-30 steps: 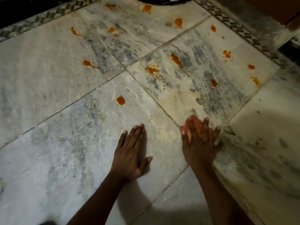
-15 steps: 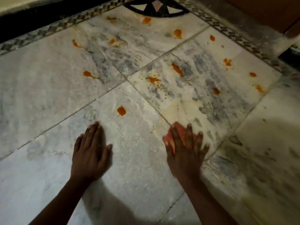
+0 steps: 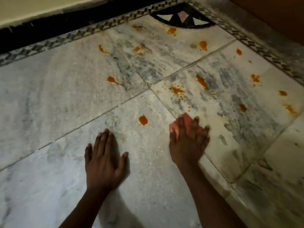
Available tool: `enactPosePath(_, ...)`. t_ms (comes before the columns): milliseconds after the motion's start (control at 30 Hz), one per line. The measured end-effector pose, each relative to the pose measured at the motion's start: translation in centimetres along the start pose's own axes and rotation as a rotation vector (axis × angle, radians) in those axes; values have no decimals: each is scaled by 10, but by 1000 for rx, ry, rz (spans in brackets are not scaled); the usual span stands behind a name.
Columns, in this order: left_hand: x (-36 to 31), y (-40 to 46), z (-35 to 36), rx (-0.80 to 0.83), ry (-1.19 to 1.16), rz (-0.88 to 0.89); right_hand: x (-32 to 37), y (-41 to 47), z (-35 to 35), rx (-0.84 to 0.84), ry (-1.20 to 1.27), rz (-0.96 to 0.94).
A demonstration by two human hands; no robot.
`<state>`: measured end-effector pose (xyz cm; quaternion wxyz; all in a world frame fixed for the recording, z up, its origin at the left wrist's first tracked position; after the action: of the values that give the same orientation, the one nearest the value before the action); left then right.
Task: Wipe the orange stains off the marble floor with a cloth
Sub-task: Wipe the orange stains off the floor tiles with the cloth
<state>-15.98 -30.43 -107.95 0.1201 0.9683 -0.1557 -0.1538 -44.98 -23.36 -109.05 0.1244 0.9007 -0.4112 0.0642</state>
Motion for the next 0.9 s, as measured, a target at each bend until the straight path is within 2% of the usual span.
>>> enactPosePath(33,0,0,1,-3,-2,5,26,3,5,6,-1,-67)
enactPosePath(100,0,1,0,8,-16,13,60,-21,4,33,-2,-331)
enactPosePath(167,3,6,0,19,-55,29,50,-65,-13,64,12,-493)
enactPosePath(233,13,19,2,41,-70,50,10,-85,-26,69,8,-436)
enactPosePath(300,28,38,8,40,-46,79,-19,-63,-19,52,-33,-241)
enactPosePath(400,44,72,11,26,-16,80,17,-5,5,26,3,-45)
enactPosePath(500,46,79,15,-10,14,84,87,5,21,35,44,-207)
enactPosePath(600,46,77,11,-16,1,67,92,-47,4,112,31,-451)
enactPosePath(667,45,79,9,3,1,71,62,-59,-9,141,-6,-437)
enactPosePath(733,46,81,8,0,-17,54,45,-22,-1,106,-41,-275)
enactPosePath(800,49,81,11,-16,-36,49,65,26,23,54,-17,-109)
enactPosePath(867,48,82,11,-35,-48,57,116,41,34,50,19,-151)
enactPosePath(900,50,83,10,-43,-47,48,146,32,36,61,25,-278)
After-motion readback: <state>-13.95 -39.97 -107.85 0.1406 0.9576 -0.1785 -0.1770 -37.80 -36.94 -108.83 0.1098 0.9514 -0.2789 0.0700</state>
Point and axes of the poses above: each hand's wrist, its own y-axis towards the middle knuckle, its own z-axis out of the palm, x = y × z, the point moved 7 cm from there along y, towards the middle knuckle, and after that the axes turned 14 degrees about -x, right-handed, at the moved point
